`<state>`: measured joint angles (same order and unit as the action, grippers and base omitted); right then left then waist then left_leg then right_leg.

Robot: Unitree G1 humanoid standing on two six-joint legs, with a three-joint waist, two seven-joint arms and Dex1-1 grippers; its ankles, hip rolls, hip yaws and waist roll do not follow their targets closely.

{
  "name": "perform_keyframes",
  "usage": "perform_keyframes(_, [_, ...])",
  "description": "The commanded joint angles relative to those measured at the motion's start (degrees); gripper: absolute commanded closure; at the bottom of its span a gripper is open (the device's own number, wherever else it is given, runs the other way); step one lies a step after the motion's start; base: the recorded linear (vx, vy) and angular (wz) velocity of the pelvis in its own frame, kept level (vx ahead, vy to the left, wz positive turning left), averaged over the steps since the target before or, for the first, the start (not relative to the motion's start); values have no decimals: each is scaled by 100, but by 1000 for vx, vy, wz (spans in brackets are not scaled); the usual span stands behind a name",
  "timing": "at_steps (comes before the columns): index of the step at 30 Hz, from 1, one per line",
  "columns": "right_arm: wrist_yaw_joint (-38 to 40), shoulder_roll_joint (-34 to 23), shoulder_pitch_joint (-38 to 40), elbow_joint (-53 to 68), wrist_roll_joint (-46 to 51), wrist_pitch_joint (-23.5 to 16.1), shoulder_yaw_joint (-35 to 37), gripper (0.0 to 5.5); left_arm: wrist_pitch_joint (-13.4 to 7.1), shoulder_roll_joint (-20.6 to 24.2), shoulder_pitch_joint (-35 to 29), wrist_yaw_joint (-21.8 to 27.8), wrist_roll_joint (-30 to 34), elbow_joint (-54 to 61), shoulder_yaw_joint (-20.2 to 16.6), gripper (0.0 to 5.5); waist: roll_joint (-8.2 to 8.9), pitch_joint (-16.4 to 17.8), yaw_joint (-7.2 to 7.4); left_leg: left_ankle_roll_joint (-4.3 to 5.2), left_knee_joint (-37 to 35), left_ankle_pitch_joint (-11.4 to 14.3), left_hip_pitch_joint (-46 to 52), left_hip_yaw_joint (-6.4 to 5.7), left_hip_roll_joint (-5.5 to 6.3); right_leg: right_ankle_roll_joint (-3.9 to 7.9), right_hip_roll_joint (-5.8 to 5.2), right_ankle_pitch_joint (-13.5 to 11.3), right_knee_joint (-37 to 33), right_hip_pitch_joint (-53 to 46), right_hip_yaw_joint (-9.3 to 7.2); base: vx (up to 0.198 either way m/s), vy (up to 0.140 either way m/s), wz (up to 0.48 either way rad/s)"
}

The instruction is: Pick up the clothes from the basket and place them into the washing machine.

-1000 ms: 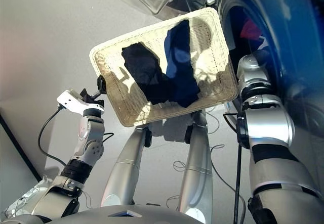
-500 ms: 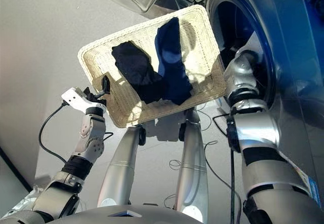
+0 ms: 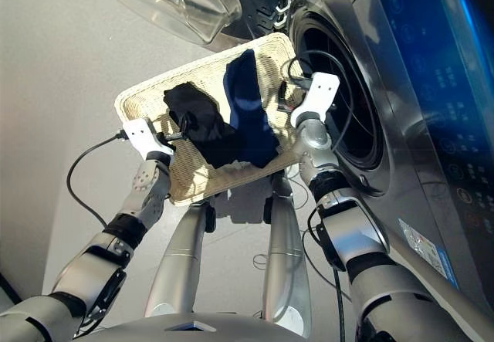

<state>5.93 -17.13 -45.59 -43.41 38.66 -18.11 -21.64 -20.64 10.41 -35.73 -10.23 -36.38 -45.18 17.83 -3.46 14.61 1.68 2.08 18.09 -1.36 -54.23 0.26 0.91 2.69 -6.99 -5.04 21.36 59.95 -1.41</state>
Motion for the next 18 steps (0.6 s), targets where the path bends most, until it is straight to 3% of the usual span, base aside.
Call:
perform_keyframes(1, [-114,272,170,731,-10,-353,-359,0,17,-108,-506,-179,394,-580,-66,0,-84,50,102,-222,19,205,-133,-2,189,161,303,-85,-336,-73,-77,0,0,0])
perform_keyframes(11, [-293,577,745,1715,-72,-362,-968,0,220,-98,-1093,-375,290,-1330,-452,0,89,196,448,-303,604,461,-755,88,-7,169,514,-131,-141,471,60,-1,1,-137])
perform_keyframes(18, [-368,511,810,2375,-140,-372,-1249,0,299,197,-1420,-430,-11,-1627,-849,0,278,221,693,-333,1027,645,-1279,97,-110,168,677,-104,146,963,71,1,2,-82])
